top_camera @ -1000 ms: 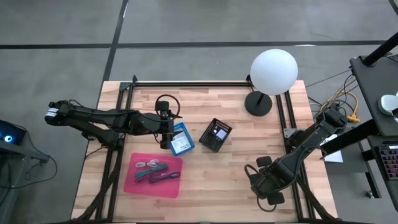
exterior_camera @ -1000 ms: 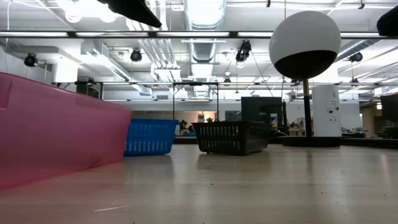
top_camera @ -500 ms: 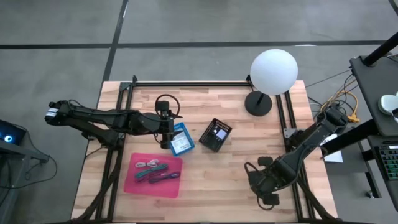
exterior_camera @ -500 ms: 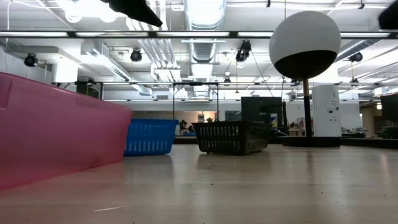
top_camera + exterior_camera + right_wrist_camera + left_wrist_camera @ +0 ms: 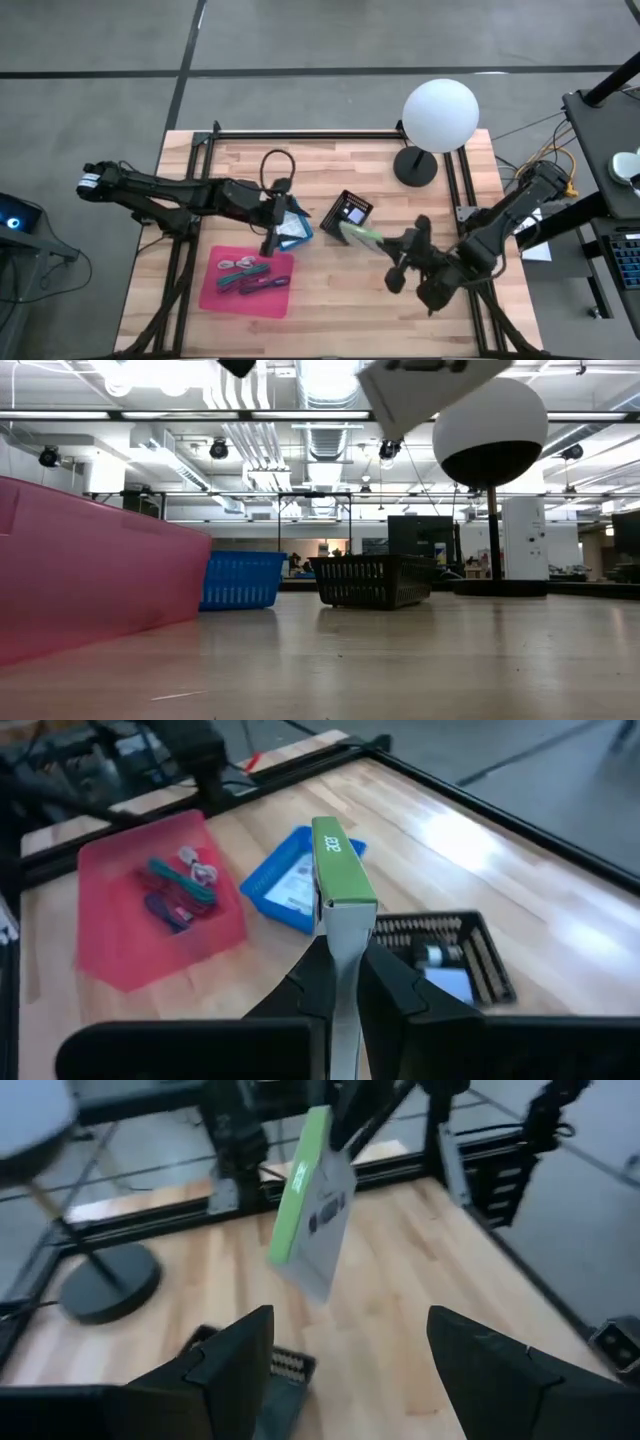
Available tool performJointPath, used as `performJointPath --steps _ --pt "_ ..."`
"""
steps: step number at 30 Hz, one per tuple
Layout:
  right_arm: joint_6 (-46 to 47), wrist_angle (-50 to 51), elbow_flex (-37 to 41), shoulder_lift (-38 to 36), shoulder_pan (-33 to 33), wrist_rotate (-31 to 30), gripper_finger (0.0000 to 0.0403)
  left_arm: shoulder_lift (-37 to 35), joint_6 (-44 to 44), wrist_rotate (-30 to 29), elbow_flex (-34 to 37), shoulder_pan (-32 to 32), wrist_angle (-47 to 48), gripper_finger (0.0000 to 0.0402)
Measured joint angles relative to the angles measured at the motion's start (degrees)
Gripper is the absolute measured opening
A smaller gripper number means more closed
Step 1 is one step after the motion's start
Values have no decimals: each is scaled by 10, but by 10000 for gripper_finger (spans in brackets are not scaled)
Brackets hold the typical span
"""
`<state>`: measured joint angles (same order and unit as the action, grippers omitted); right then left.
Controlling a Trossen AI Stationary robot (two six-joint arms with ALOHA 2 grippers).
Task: Pick and place items into bin
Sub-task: Put the white card reader box into the blue bin
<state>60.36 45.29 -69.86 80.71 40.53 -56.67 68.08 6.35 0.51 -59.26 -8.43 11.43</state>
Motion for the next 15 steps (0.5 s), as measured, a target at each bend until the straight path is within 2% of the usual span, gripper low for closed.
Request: performJointPath --steps 4,15 --pt "-97 -70 0 15 -27 47 16 44 1 27 -10 -1 -26 247" --pt "-163 -101 0 26 -55 120 15 152 4 35 -69 -1 -27 247"
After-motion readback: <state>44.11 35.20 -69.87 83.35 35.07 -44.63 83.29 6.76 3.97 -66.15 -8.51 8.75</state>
